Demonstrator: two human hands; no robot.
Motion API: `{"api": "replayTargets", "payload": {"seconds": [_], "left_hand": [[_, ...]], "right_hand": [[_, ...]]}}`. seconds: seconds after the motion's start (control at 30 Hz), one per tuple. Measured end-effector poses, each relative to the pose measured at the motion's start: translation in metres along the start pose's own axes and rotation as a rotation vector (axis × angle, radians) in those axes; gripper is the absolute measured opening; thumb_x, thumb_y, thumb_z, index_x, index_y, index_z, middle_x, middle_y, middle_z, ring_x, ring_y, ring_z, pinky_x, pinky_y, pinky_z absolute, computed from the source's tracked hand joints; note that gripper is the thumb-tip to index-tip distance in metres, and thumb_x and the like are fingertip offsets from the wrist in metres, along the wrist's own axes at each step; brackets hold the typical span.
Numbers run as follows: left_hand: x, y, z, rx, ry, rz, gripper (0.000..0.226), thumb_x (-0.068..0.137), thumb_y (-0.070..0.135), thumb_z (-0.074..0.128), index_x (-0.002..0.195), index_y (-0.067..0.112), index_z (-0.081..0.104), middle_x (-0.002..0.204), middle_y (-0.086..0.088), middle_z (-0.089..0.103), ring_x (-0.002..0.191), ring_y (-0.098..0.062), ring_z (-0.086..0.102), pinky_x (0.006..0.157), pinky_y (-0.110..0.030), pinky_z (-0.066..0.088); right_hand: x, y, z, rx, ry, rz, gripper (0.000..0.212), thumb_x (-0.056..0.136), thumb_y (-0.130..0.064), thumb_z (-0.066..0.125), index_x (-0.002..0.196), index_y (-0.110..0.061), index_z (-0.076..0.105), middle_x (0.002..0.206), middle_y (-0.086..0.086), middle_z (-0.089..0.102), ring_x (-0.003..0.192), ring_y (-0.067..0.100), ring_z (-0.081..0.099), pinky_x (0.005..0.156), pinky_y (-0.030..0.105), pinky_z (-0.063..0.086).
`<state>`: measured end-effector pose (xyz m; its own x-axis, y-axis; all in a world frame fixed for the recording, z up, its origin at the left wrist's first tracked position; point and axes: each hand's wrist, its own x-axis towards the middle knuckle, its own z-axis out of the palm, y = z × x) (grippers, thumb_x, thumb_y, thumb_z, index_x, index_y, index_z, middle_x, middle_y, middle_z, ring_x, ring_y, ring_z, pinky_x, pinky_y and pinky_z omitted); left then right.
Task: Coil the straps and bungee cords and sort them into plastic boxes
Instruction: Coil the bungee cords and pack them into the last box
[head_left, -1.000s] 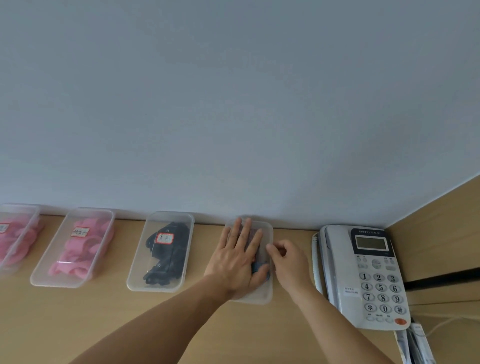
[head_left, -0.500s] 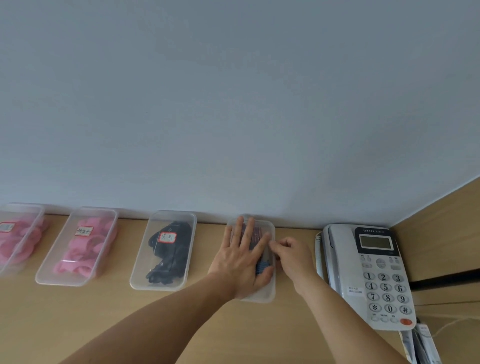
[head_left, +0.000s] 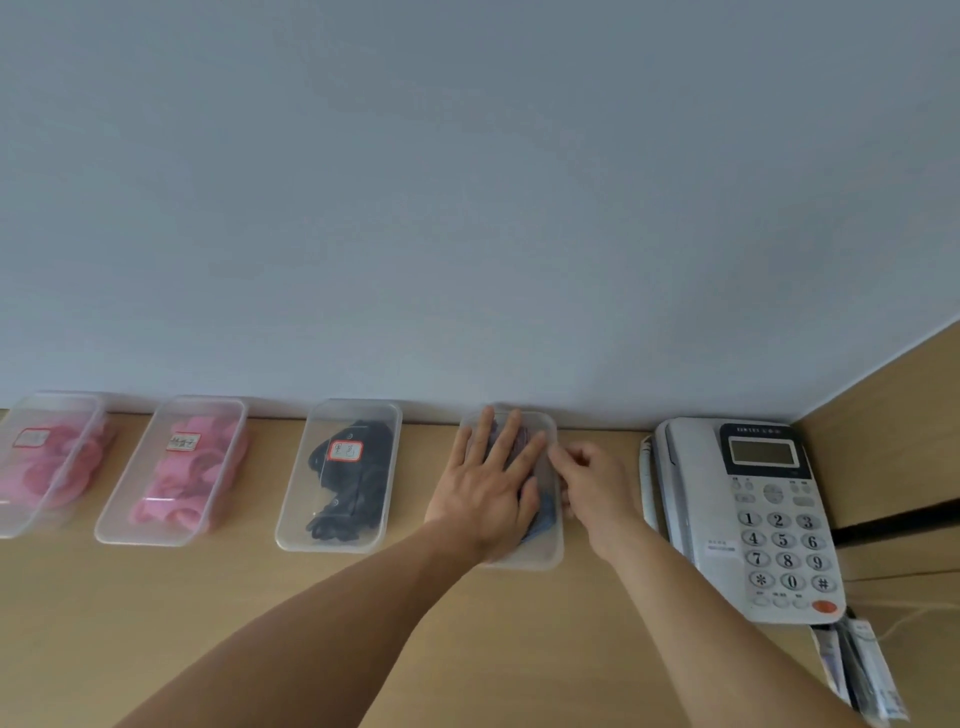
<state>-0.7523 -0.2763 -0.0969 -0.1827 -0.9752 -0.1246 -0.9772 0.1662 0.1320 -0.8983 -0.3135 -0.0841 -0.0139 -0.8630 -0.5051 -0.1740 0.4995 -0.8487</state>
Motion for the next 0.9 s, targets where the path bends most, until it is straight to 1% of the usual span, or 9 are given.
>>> {"api": "replayTargets", "payload": {"seconds": [0.1,0.2,0.33,0.47,0.53,0.63,0.73,0.8,0.9], "left_hand": [[0.000,0.000,-0.001,0.008,-0.013,-0.007,0.067,0.093,0.049,-0.009,0.158,0.032,-0.003,0.166,-0.001,-0.011,0.149,-0.029,-0.025,0.121,-0.046,-0.014],[0.000,0.001,-0.001,0.028,-0.025,-0.014,0.069,0.091,0.049,-0.011,0.157,0.031,-0.005,0.166,-0.001,-0.012,0.149,-0.029,-0.024,0.121,-0.045,-0.015],[0.001,0.002,-0.002,0.036,-0.034,-0.022,0.070,0.090,0.049,-0.012,0.157,0.032,-0.005,0.166,-0.001,-0.012,0.150,-0.029,-0.022,0.120,-0.044,-0.015],[0.000,0.002,-0.001,0.043,-0.025,-0.018,0.069,0.091,0.049,-0.011,0.157,0.032,-0.003,0.166,-0.001,-0.009,0.151,-0.030,-0.019,0.120,-0.045,-0.013],[0.000,0.002,-0.001,0.039,-0.019,-0.019,0.069,0.091,0.049,-0.010,0.157,0.032,-0.002,0.166,-0.001,-0.008,0.151,-0.030,-0.017,0.120,-0.044,-0.013],[0.000,0.002,-0.001,0.030,-0.020,-0.018,0.068,0.091,0.050,-0.010,0.157,0.033,-0.002,0.166,-0.001,-0.008,0.151,-0.030,-0.017,0.119,-0.044,-0.013],[-0.001,0.003,-0.001,0.020,-0.020,-0.017,0.069,0.090,0.051,-0.012,0.157,0.034,-0.003,0.166,0.000,-0.009,0.151,-0.030,-0.018,0.119,-0.045,-0.013],[0.000,0.002,-0.001,0.017,-0.019,-0.015,0.069,0.090,0.050,-0.011,0.157,0.034,-0.002,0.166,0.000,-0.009,0.151,-0.030,-0.018,0.120,-0.046,-0.012],[0.000,0.002,0.000,0.016,-0.012,-0.016,0.068,0.091,0.050,-0.010,0.157,0.034,-0.002,0.166,0.000,-0.008,0.151,-0.030,-0.018,0.121,-0.046,-0.011]], "right_hand": [[-0.029,0.027,-0.005,0.058,-0.004,0.034,0.019,0.094,-0.024,0.066,0.081,-0.009,0.063,0.052,-0.002,0.054,0.040,0.008,0.044,0.038,0.023,0.035],[-0.035,0.029,-0.005,0.007,0.042,-0.004,0.022,0.092,-0.022,0.067,0.074,-0.012,0.061,0.055,-0.002,0.058,0.042,0.008,0.048,0.041,0.021,0.035],[-0.040,0.030,-0.009,-0.114,0.003,-0.054,0.008,0.091,-0.019,0.066,0.085,-0.014,0.065,0.064,0.002,0.062,0.053,0.014,0.051,0.051,0.027,0.038],[-0.054,0.048,-0.007,-0.166,0.032,-0.044,0.011,0.091,-0.023,0.066,0.086,-0.015,0.065,0.052,-0.001,0.063,0.045,0.008,0.055,0.048,0.027,0.042],[-0.055,0.047,-0.007,-0.171,0.049,-0.045,0.013,0.092,-0.024,0.065,0.084,-0.014,0.065,0.055,-0.001,0.065,0.047,0.009,0.059,0.050,0.027,0.044],[-0.054,0.043,-0.009,-0.075,-0.005,0.031,0.019,0.090,-0.023,0.064,0.077,-0.010,0.060,0.056,-0.004,0.062,0.052,0.012,0.058,0.049,0.023,0.040],[-0.048,0.032,-0.009,-0.103,-0.023,0.035,0.026,0.089,-0.030,0.062,0.073,-0.012,0.052,0.058,-0.001,0.058,0.057,0.017,0.052,0.052,0.029,0.038],[-0.038,0.023,-0.009,-0.117,-0.010,0.027,0.033,0.091,-0.038,0.063,0.075,-0.012,0.054,0.065,0.002,0.060,0.059,0.018,0.053,0.051,0.030,0.040],[-0.026,0.018,-0.009,-0.169,0.001,-0.033,0.028,0.092,-0.032,0.063,0.076,-0.009,0.059,0.072,0.008,0.063,0.064,0.020,0.056,0.060,0.037,0.045]]}}
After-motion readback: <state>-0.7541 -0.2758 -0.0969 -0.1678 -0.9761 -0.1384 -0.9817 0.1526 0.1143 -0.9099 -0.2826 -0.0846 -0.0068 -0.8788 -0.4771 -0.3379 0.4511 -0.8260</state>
